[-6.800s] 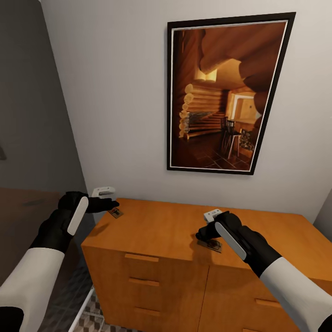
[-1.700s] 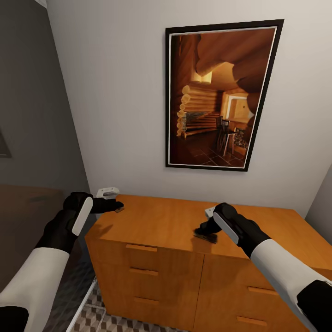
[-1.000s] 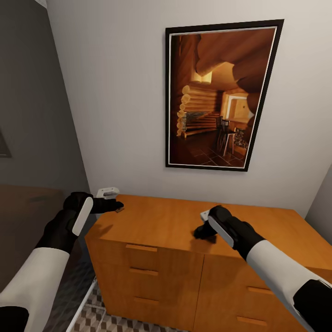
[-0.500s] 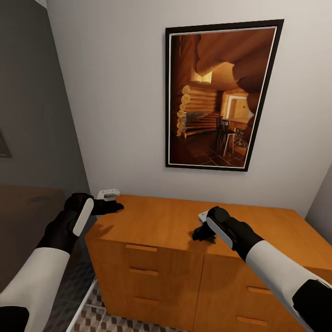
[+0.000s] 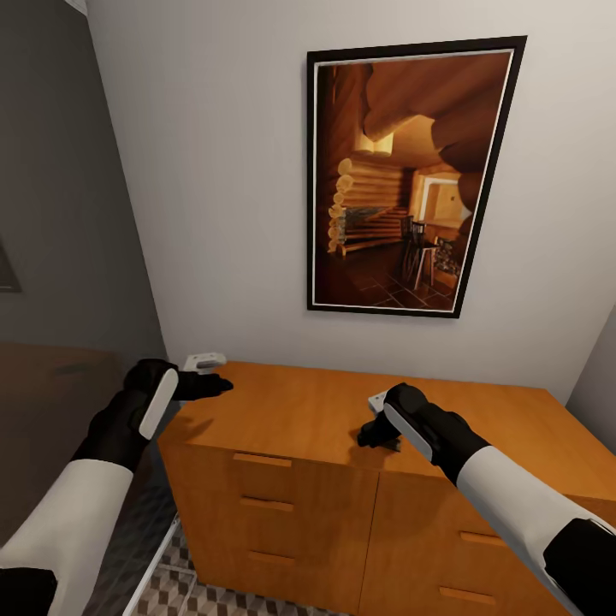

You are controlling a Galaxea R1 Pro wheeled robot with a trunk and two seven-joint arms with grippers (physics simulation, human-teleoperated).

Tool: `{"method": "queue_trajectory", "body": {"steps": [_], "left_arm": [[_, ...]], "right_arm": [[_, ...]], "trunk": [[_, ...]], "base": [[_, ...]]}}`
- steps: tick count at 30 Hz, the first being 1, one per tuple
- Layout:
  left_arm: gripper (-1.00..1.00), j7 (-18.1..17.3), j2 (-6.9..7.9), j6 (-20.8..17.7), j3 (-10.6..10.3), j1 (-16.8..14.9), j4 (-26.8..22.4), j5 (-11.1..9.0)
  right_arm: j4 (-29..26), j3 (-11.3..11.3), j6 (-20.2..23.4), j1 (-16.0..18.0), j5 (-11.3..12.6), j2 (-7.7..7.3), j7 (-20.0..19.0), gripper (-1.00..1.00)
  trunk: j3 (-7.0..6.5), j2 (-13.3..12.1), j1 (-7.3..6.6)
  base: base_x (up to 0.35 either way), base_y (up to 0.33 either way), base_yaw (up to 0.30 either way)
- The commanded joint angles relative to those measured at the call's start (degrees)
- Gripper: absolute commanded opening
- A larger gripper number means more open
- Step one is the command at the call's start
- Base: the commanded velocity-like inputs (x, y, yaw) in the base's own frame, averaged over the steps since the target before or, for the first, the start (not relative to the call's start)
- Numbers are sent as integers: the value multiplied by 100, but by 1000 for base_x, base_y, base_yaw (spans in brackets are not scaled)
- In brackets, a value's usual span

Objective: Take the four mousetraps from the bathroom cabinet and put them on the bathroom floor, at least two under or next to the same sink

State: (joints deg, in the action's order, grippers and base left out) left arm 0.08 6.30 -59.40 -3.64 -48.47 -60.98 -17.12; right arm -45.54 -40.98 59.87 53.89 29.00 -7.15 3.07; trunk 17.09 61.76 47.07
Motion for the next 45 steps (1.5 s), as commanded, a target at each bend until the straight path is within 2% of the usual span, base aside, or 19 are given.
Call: {"method": "queue_trajectory", "body": {"steps": [1,11,45], "left_arm": [[100,1,-8,-19,-23,-5,-4,-2],[100,17,-77,-9,-85,-5,3,5],[100,32,-85,10,-85,-7,10,24]], "right_arm": [[-8,-26,13,8,37,-8,31,100],[-3,-24,13,8,27,-19,27,100],[1,-6,13,8,26,-56,27,100]], "trunk": [[8,5,1],[8,5,1],[8,5,1]], "base": [[0,0,0],[0,0,0],[2,0,0]]}}
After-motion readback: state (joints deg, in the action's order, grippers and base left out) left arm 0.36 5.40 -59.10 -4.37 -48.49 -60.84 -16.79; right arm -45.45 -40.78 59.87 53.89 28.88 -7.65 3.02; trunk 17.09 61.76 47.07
